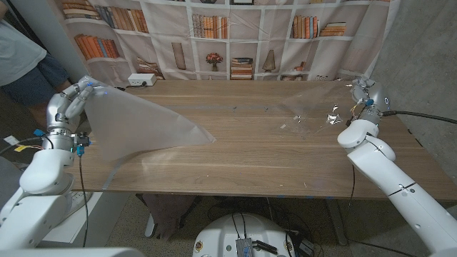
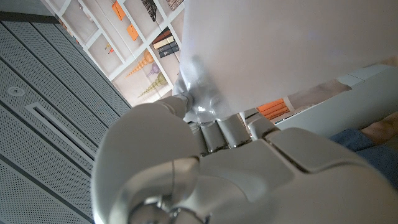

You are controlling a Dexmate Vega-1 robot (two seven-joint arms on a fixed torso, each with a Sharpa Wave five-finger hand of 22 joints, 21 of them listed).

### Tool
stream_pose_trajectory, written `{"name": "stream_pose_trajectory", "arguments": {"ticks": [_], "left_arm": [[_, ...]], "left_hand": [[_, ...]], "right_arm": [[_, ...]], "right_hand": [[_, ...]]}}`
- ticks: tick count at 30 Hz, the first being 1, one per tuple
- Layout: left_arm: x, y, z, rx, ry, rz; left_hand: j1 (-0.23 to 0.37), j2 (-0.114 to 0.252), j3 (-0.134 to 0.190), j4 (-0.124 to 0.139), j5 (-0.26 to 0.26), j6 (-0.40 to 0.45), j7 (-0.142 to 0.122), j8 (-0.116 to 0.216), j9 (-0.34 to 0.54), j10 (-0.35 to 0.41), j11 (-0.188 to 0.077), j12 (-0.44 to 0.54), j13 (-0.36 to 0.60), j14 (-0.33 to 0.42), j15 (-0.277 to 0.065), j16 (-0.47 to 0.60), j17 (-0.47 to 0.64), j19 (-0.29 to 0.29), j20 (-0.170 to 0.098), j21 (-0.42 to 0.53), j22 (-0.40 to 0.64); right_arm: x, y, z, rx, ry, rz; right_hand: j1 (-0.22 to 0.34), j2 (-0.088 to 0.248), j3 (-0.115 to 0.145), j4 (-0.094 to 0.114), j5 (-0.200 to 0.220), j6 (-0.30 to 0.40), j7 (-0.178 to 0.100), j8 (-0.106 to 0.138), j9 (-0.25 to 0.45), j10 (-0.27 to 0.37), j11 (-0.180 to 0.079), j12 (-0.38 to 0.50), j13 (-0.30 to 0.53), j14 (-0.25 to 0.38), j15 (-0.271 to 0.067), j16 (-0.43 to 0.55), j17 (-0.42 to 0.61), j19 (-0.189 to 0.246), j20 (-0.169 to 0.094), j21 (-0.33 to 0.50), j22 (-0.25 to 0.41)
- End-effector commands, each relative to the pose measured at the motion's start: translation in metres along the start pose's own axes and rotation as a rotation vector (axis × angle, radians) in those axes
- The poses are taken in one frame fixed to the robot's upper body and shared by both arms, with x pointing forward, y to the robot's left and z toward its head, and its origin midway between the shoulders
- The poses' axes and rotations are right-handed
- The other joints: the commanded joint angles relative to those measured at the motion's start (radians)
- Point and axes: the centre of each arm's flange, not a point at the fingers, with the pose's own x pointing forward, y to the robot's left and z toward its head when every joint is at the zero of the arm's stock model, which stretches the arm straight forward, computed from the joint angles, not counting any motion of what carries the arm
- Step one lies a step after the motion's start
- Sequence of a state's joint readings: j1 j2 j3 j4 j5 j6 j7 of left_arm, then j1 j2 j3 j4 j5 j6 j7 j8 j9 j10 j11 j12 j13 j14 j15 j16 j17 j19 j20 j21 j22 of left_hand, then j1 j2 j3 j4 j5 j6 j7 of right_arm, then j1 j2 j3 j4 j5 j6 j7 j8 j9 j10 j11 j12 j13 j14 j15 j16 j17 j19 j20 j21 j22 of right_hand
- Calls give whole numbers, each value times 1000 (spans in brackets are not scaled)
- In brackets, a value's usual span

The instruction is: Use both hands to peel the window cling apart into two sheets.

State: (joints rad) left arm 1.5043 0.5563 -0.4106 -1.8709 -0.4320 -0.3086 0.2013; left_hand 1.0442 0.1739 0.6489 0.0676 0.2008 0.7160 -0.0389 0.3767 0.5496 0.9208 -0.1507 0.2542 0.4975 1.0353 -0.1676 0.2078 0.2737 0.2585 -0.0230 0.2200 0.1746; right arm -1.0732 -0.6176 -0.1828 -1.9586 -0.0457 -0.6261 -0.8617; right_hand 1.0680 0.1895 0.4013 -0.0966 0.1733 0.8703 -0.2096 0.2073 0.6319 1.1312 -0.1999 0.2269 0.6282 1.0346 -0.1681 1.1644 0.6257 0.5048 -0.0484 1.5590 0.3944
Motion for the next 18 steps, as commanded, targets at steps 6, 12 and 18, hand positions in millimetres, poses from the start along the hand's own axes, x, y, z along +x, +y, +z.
{"name": "stream_pose_trajectory", "arguments": {"ticks": [6, 12, 18], "left_arm": [[9, -17, -4, -34, -8, -58], [12, -26, -9, -43, -16, -76], [13, -31, -6, -49, -26, -86]], "left_hand": [[5, 5, 4, -3, 1, 9, -8, -1, 11, 8, -11, 8, 2, 3, -54, 12, 4, -134, 21, -49, -1], [7, 6, 4, -6, 0, 17, -23, 2, 15, 12, -15, 9, 1, 9, -57, 17, 6, -125, 2, -37, -1], [7, 8, 2, -7, -1, 27, -27, 5, 19, 20, -21, 13, 1, 13, -57, 22, 8, -84, -13, -16, 4]], "right_arm": [[-3, 4, 23, 4, -93, 28], [-2, 7, 29, 4, -116, 45], [-5, 14, 32, 29, -143, 65]], "right_hand": [[-8, -1, 2, -2, 6, 5, 0, 3, 5, 4, 2, 7, 1, 3, -60, 3, 0, 3, -159, 6, 1], [-10, -1, 1, -1, 6, 6, 0, 3, 5, 3, 2, 7, 1, 5, -60, 6, 3, 3, -158, 6, 2], [-9, -1, 1, -1, 6, 8, 0, 4, 5, 5, 2, 8, 1, 5, -60, 6, 3, 3, -159, 6, 1]]}}
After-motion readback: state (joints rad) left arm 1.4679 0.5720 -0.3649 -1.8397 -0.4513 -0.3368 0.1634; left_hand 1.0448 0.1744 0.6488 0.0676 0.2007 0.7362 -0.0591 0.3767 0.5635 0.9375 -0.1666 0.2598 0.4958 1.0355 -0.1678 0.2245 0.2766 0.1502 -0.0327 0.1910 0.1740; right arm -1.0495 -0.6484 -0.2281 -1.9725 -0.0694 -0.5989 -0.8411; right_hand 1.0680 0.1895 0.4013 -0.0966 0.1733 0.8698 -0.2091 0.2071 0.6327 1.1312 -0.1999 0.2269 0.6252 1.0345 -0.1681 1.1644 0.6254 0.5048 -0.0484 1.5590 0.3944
